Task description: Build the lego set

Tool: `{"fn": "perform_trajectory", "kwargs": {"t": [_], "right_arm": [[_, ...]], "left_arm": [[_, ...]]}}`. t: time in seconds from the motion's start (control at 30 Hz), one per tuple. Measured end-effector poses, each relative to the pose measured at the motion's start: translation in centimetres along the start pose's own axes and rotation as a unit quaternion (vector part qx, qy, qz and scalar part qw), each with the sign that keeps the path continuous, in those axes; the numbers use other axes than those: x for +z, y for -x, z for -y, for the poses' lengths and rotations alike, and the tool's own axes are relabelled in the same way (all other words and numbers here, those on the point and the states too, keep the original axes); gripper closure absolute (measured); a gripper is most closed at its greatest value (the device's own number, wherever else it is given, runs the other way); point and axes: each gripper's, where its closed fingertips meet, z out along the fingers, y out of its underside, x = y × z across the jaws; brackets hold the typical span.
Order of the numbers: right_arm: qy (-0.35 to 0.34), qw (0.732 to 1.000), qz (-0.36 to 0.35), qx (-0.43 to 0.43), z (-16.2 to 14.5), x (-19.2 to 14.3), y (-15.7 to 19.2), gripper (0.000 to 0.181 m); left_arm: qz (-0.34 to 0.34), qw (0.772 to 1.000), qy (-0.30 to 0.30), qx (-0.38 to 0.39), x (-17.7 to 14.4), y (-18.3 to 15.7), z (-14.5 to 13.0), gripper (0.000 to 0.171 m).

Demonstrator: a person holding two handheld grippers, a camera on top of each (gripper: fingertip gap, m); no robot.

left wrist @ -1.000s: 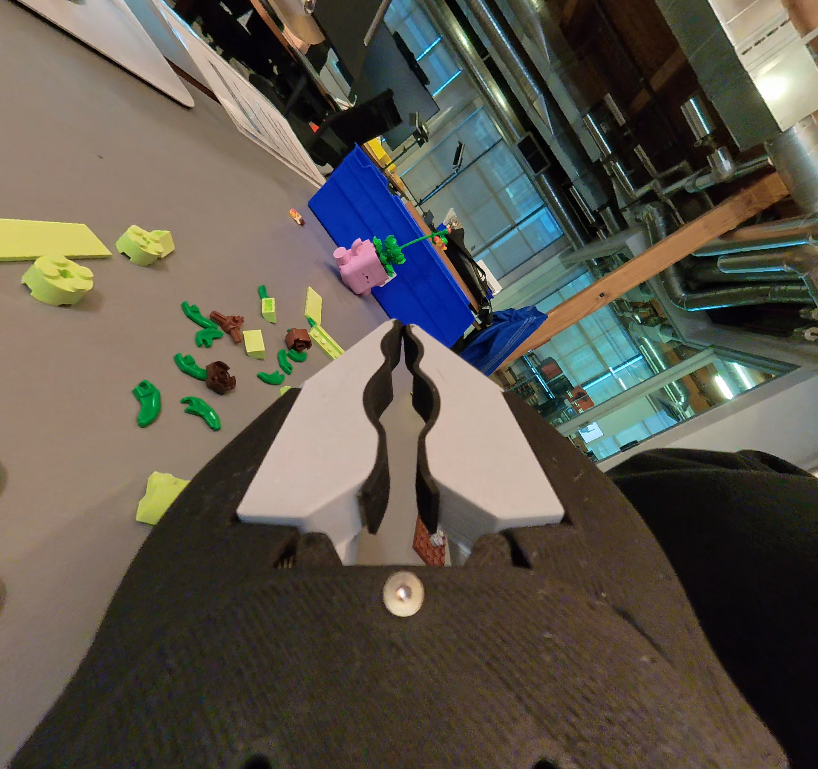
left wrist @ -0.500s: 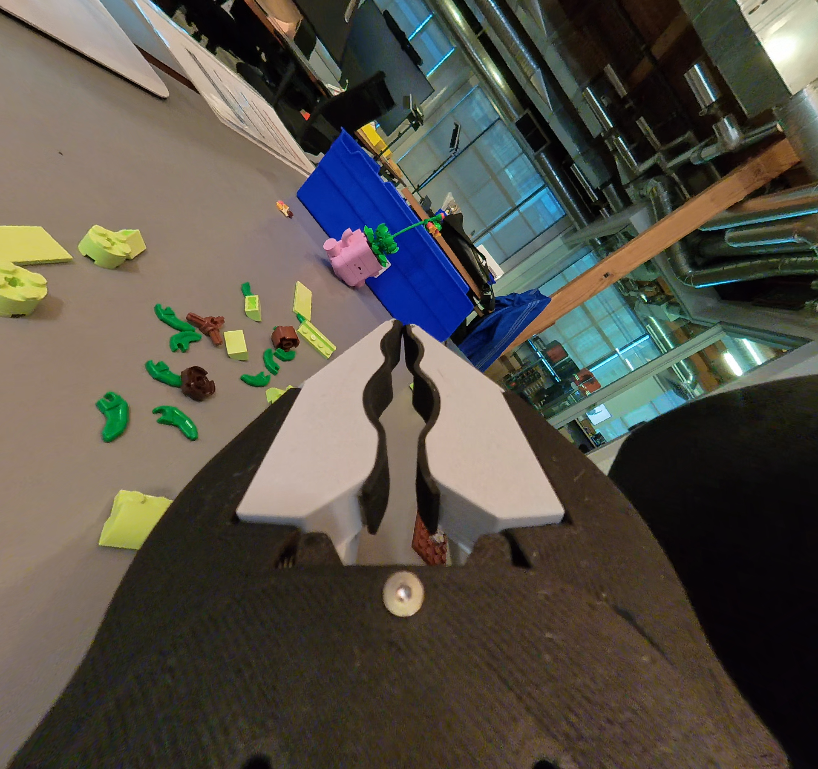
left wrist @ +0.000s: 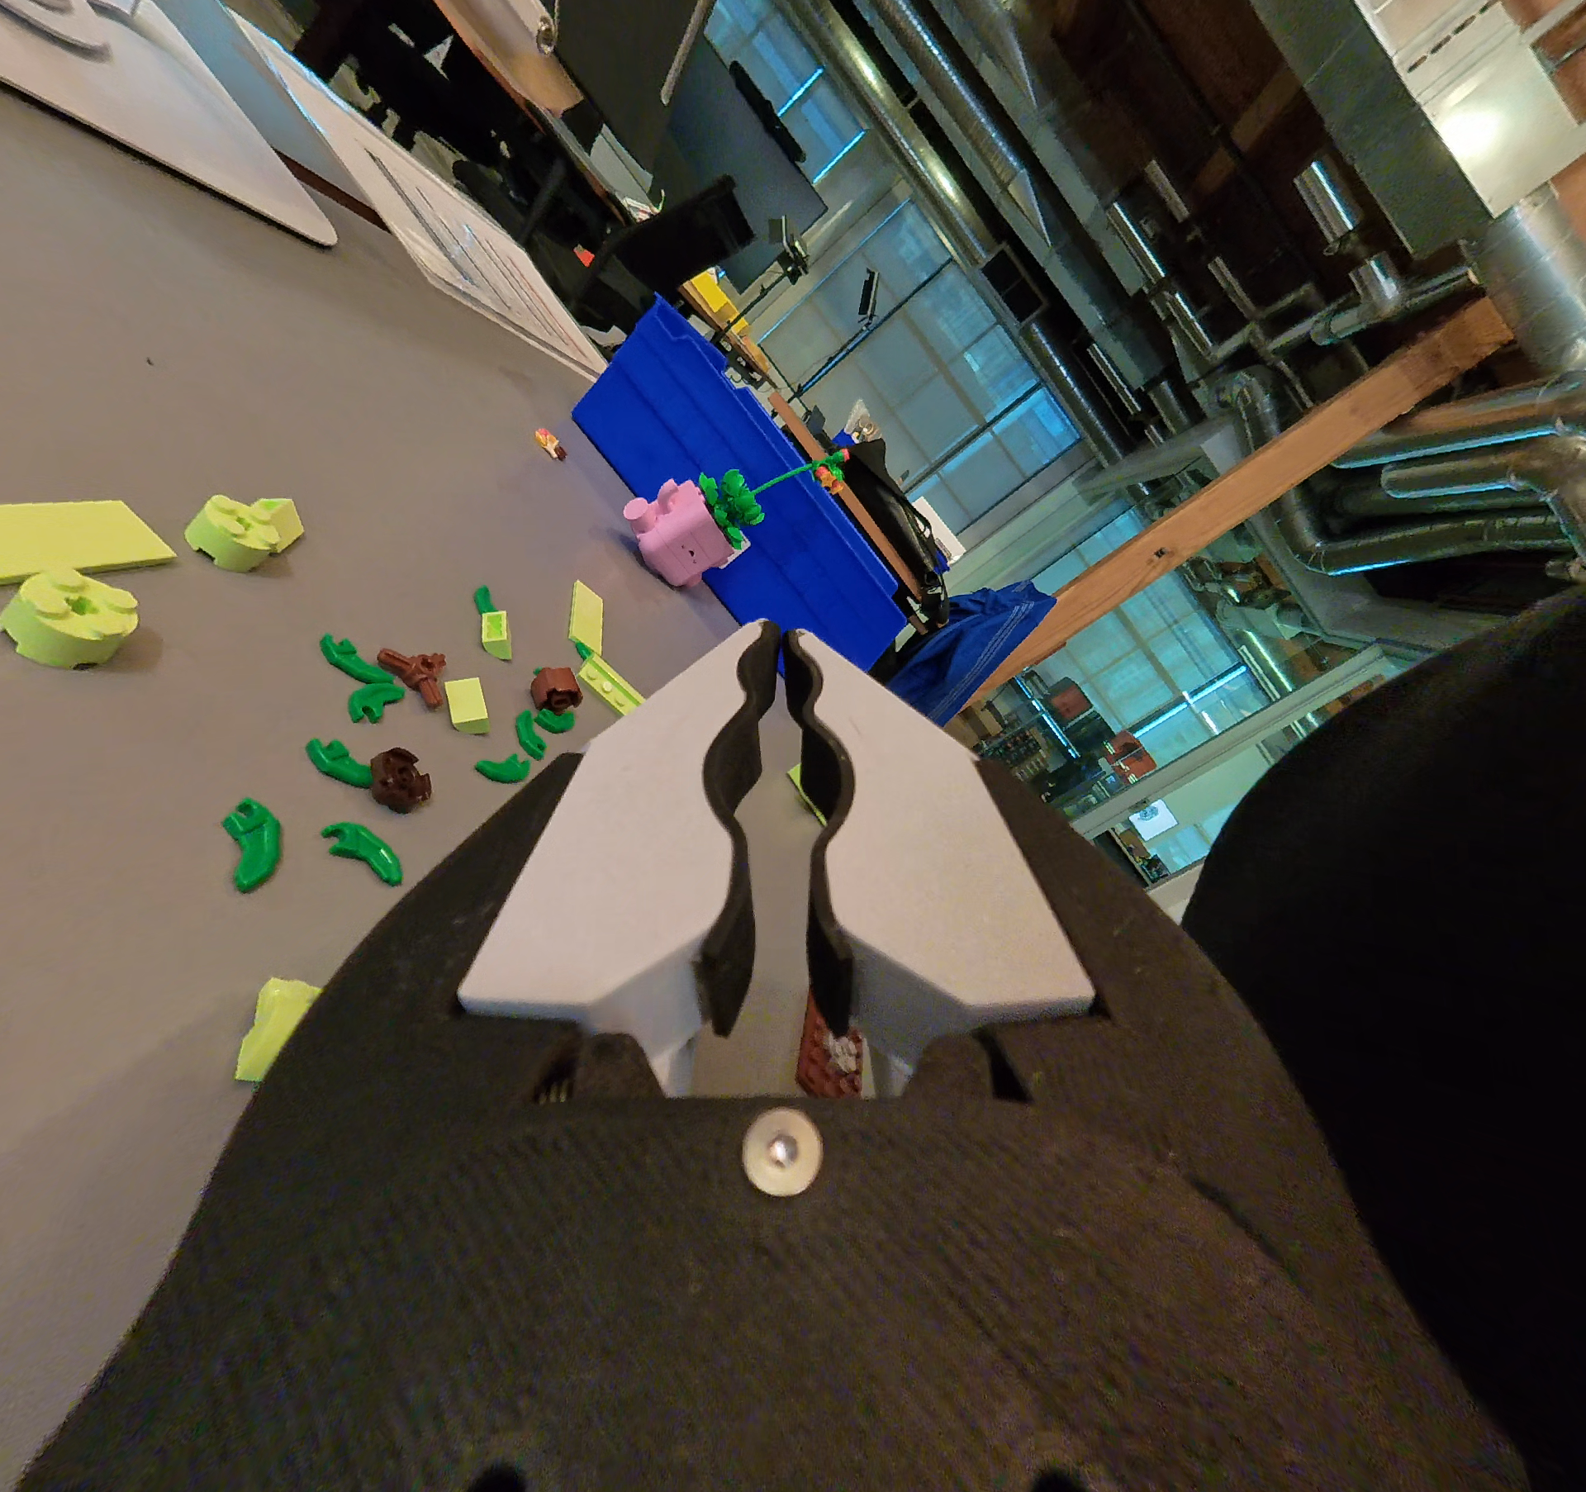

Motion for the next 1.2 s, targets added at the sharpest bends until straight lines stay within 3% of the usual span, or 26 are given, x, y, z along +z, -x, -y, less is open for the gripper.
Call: {"fn": "perform_trajectory", "kwargs": {"t": [0.1, 0.2, 0.33, 0.47, 0.6, 0.8, 0.87, 0.9, 0.97, 1.03, 1.07, 1.13, 1.2], "right_arm": [[-0.025, 0.999, -0.047, -0.002, 0.9, -3.6, -2.6, 0.181], [-0.019, 0.999, -0.036, 0.007, 0.0, -3.9, -2.7, 0.181], [0.020, 0.999, 0.015, 0.022, -2.6, -1.1, -0.8, 0.181], [0.101, 0.991, 0.086, 0.028, -6.4, 4.2, 2.9, 0.178], [0.225, 0.958, 0.168, 0.057, -11.6, 6.9, 6.0, 0.128], [0.164, 0.981, 0.033, 0.094, -10.1, 7.3, -2.9, 0.134], [0.214, 0.971, 0.016, 0.102, -12.4, 8.1, -4.7, 0.115], [0.253, 0.960, 0.038, 0.115, -13.9, 8.6, -4.4, 0.103], [0.300, 0.939, 0.087, 0.141, -15.8, 9.7, -2.8, 0.097], [0.338, 0.929, 0.079, 0.127, -17.4, 10.4, -2.6, 0.109], [0.353, 0.928, 0.063, 0.103, -17.8, 10.5, -2.9, 0.128], [0.352, 0.934, 0.045, 0.047, -17.4, 10.3, -3.2, 0.181], [0.317, 0.945, 0.077, 0.038, -15.2, 10.0, -1.4, 0.181]], "left_arm": [[0.003, 1.000, 0.003, 0.003, 0.1, 0.1, -0.1, 0.171], [0.005, 1.000, 0.006, 0.003, 0.3, 0.2, -0.2, 0.171], [0.005, 1.000, 0.011, 0.004, 0.4, 0.3, -0.4, 0.171], [0.002, 1.000, 0.015, 0.002, 0.6, 0.2, -0.6, 0.171], [-0.002, 1.000, 0.013, -0.001, 0.5, 0.1, -0.5, 0.171], [-0.005, 1.000, 0.008, -0.003, 0.3, 0.1, -0.1, 0.171], [-0.008, 1.000, 0.010, -0.008, 0.4, 0.1, -0.1, 0.171], [-0.009, 1.000, 0.011, -0.010, 0.5, 0.1, -0.2, 0.171], [-0.016, 1.000, 0.011, -0.020, 0.6, -0.1, -0.3, 0.171], [-0.035, 0.999, 0.002, -0.040, 0.6, -0.5, 0.0, 0.171], [-0.040, 0.998, -0.001, -0.046, 0.6, -0.6, 0.0, 0.171], [-0.037, 0.998, 0.000, -0.049, 0.5, -0.3, 0.0, 0.171], [-0.035, 0.998, 0.000, -0.049, 0.5, -0.2, 0.0, 0.171]]}}
